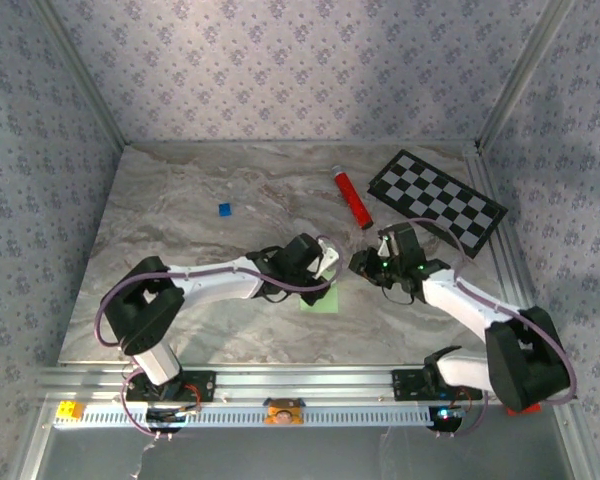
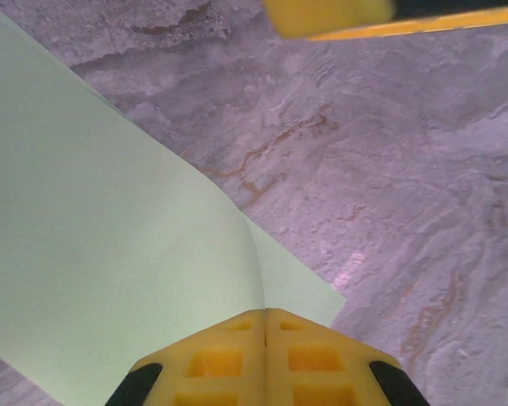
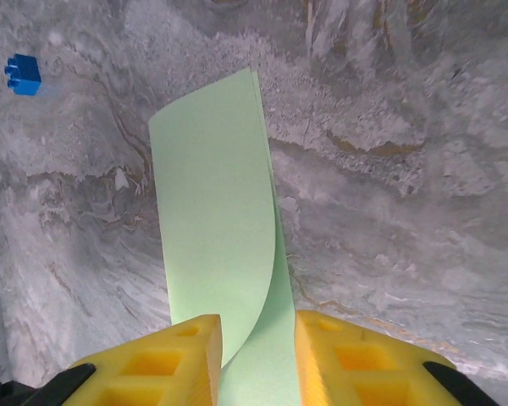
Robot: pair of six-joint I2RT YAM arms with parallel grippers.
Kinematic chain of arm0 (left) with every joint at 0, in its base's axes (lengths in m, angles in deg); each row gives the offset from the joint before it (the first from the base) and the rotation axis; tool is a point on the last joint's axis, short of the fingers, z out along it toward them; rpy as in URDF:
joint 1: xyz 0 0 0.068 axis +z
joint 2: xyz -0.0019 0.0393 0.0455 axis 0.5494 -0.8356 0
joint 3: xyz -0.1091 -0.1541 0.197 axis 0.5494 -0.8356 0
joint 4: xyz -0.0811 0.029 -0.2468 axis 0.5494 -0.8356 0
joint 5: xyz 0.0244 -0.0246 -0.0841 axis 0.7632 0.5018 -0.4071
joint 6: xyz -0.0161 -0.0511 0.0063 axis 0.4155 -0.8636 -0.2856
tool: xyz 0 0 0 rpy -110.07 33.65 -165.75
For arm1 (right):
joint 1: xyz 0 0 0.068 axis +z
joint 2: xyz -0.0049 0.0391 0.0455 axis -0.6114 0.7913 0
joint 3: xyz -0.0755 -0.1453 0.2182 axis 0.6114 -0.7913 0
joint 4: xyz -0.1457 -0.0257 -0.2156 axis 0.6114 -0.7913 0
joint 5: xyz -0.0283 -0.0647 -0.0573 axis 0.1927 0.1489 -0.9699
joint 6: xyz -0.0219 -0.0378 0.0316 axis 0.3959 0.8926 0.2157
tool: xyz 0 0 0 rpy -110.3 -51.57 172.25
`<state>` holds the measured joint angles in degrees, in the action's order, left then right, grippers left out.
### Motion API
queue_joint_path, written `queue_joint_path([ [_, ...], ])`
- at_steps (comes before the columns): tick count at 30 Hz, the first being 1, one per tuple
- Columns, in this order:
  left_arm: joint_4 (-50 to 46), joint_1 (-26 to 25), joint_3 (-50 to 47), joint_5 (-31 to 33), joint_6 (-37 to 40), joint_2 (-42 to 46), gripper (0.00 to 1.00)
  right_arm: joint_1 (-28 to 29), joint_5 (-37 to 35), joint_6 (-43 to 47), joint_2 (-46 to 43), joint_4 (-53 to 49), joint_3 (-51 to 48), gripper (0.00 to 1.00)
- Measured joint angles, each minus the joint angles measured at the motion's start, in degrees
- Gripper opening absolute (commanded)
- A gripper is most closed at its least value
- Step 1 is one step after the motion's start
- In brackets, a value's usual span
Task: Fold a paper plane with a square sheet of paper (pick it up from the middle)
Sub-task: Fold the triangle a second time at the center of the table.
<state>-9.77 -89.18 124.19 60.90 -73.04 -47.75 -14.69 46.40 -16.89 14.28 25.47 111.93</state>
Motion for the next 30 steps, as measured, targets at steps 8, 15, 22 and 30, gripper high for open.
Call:
queue_joint_path([
  [8, 2.08, 2.51, -1.66, -6.99, -3.23, 0.02, 0.0, 3.74, -2.45, 0.44, -5.14, -0.7, -4.87, 0.22],
  [15, 2.69, 3.89, -3.43, -8.5, -5.68, 0.02, 0.0, 6.1, 0.96, 0.31, -2.03, 0.02, -5.33, 0.1],
  [22, 3.78, 4.11, -3.52, -8.87, -6.64, 0.02, 0.0, 9.84, 4.2, 0.22, 6.91, 2.25, -4.44, 0.04],
  [30, 3.96, 4.11, -3.58, -8.85, -7.48, 0.02, 0.0, 13.22, 4.63, 0.22, 12.94, 4.46, -1.97, 0.03],
])
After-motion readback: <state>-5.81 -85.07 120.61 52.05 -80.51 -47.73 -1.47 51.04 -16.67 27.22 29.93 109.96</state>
